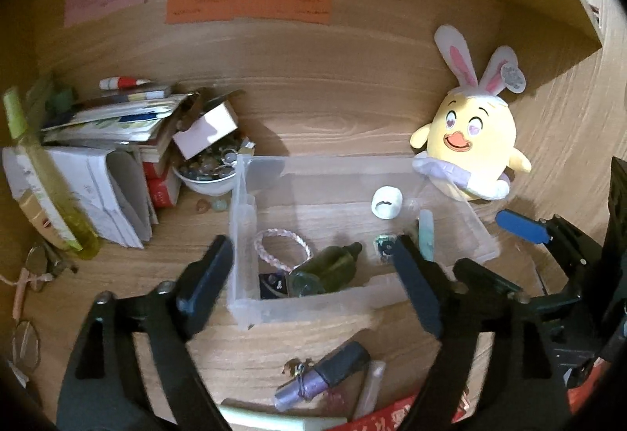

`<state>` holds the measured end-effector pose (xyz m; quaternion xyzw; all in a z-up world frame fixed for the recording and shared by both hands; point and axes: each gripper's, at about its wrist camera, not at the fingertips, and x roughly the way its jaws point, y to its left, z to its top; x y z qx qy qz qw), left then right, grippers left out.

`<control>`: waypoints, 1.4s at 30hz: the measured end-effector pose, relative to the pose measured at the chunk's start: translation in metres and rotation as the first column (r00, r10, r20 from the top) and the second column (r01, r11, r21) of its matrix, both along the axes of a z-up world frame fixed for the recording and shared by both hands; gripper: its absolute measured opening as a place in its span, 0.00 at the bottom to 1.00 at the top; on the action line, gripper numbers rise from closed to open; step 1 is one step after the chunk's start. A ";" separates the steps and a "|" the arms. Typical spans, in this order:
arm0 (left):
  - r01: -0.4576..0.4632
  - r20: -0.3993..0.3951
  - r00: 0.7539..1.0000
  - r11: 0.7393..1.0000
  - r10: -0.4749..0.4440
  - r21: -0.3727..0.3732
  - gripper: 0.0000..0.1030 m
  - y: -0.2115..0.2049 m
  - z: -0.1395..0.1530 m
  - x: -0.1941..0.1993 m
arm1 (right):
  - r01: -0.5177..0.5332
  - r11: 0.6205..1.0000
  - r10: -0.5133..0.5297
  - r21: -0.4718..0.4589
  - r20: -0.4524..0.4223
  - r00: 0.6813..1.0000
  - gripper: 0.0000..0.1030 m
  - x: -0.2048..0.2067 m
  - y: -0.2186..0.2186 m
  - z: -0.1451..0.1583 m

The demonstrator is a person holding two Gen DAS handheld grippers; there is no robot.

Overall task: Organize objects
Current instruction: 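Carry the bracelet and teal bottle into the clear box and open both tools, then move both tools back toward the white tube and red packet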

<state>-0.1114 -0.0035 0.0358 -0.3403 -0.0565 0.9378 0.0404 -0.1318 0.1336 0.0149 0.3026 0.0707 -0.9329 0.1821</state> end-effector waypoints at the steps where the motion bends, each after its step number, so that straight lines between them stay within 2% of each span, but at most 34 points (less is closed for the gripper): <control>1: -0.004 -0.002 1.000 1.000 0.004 0.006 0.91 -0.002 0.001 0.003 | 0.002 1.000 -0.002 0.002 0.000 1.000 0.80 0.003 0.001 0.000; 7: -0.032 0.004 0.999 0.999 0.032 0.010 0.91 -0.015 0.001 0.020 | 0.009 1.000 -0.009 -0.001 0.017 1.000 0.80 0.015 0.006 -0.003; 15: -0.052 0.049 0.997 0.998 0.053 -0.021 0.92 -0.025 -0.016 0.039 | -0.006 1.000 0.007 -0.012 0.089 0.996 0.80 0.028 0.006 -0.024; 27: -0.014 0.169 0.985 0.999 0.023 -0.049 0.92 -0.024 -0.067 0.057 | -0.165 0.986 0.158 0.018 0.200 0.967 0.82 0.066 -0.013 -0.055; 33: -0.025 0.241 0.970 1.000 0.028 -0.013 0.92 -0.033 -0.090 0.064 | -0.183 0.983 0.173 0.021 0.237 0.956 0.86 0.072 -0.015 -0.064; 38: -0.063 0.263 0.963 0.998 0.065 -0.015 0.92 -0.042 -0.101 0.069 | -0.249 0.968 0.239 0.008 0.261 0.935 0.87 0.078 -0.030 -0.070; 42: -0.094 0.280 0.956 0.995 0.083 0.026 0.92 -0.053 -0.106 0.069 | -0.285 0.958 0.270 0.015 0.273 0.923 0.87 0.080 -0.047 -0.076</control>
